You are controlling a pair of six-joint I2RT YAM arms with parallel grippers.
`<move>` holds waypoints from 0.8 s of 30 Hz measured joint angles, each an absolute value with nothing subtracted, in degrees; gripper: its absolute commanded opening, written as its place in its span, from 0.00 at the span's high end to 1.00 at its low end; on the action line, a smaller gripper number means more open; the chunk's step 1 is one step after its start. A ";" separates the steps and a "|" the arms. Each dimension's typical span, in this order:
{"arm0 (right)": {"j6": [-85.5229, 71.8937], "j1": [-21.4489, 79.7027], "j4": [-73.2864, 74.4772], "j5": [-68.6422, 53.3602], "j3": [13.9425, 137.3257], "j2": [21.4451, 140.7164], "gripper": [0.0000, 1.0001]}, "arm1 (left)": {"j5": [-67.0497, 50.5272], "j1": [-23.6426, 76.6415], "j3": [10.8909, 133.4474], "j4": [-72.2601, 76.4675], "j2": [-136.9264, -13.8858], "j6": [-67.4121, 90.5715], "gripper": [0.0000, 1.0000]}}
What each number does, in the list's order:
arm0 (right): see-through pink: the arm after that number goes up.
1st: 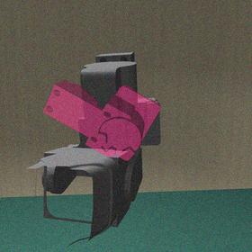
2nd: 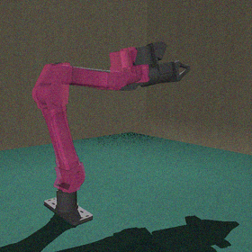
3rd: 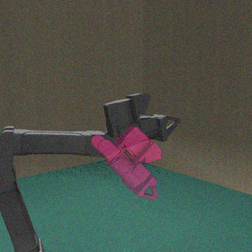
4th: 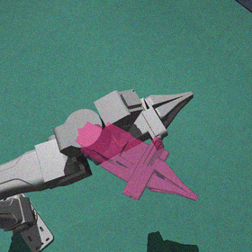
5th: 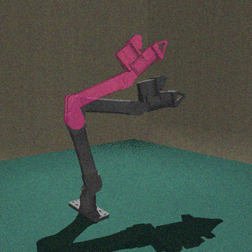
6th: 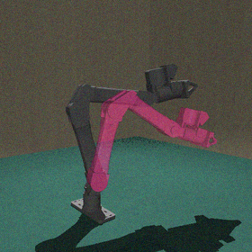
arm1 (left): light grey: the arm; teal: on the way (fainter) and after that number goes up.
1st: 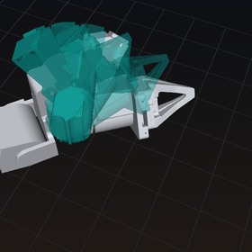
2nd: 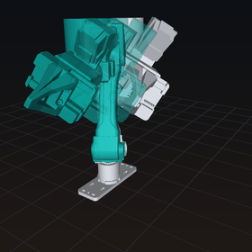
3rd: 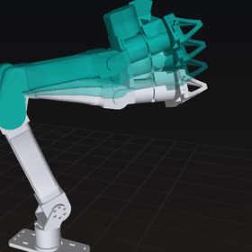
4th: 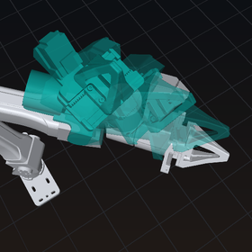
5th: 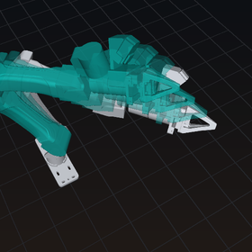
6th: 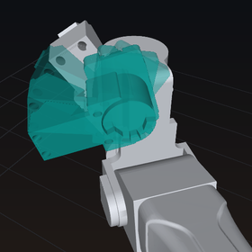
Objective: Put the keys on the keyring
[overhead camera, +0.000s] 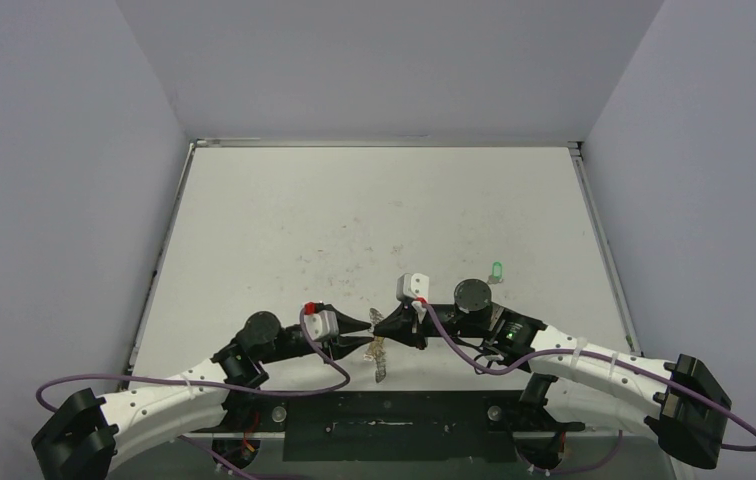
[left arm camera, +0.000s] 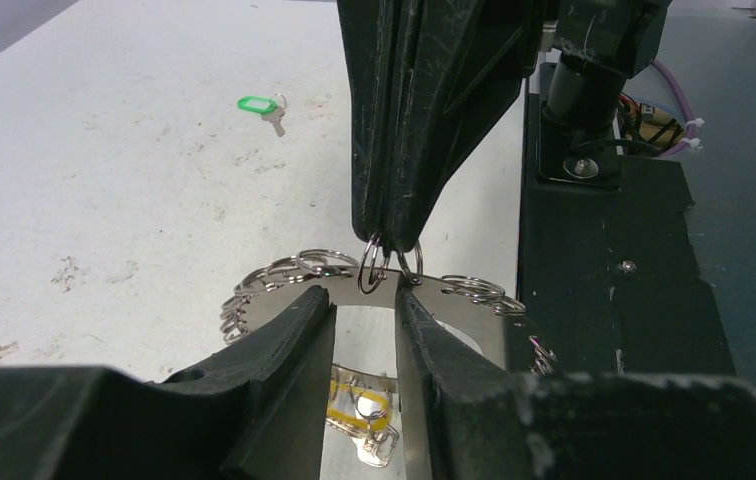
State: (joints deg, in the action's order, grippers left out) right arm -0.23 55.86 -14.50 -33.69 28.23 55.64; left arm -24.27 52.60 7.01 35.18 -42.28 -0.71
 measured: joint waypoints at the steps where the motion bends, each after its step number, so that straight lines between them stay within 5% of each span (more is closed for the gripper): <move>1: -0.43 55.86 -14.52 -33.69 28.23 55.64 1.00 | -24.25 52.62 7.01 35.46 -42.26 -0.67 0.77; 6: -0.91 55.86 -14.92 -33.63 28.16 55.64 1.00 | -24.21 52.82 7.01 36.38 -41.93 -0.47 0.88; 15: -0.97 55.86 -15.00 -33.61 28.12 55.64 1.00 | -24.05 52.84 7.01 36.86 -41.74 0.45 0.82; 21: -0.97 55.86 -15.00 -33.61 28.10 55.64 1.00 | -23.49 52.84 7.01 37.60 -41.39 1.32 1.00; 24: -0.95 55.79 -15.09 -33.61 28.10 55.64 1.00 | -23.14 52.84 7.01 37.60 -41.32 1.43 1.00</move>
